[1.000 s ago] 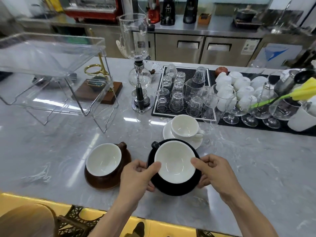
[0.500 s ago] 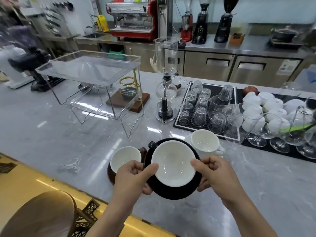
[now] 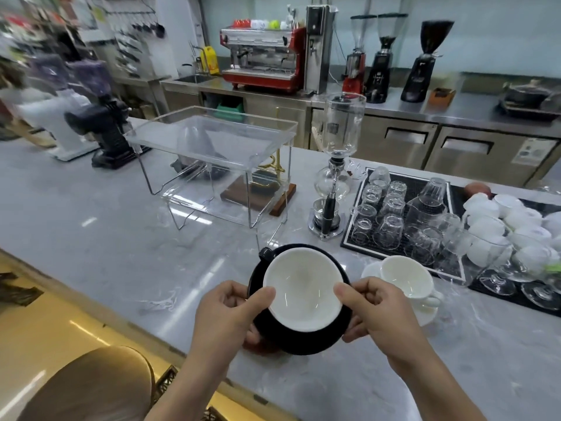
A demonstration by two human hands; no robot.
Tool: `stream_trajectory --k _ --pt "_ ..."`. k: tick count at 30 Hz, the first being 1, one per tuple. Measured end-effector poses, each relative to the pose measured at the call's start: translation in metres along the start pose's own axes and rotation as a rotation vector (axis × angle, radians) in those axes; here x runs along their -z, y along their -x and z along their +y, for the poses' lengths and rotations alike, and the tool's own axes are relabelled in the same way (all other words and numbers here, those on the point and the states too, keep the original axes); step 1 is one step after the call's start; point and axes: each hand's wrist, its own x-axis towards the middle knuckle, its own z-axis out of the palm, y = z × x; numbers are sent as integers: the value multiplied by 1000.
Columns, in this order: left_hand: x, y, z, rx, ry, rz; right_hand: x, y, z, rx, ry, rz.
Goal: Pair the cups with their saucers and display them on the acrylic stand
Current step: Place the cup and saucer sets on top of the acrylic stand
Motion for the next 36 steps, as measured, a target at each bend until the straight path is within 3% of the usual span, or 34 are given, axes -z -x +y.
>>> stream_trajectory --k 23,36 --pt "152 -116 94 -178 71 -120 -175 -38 -103 141 65 88" --pt "174 -194 209 -305 -73 -134 -200 -108 -222 281 189 -43"
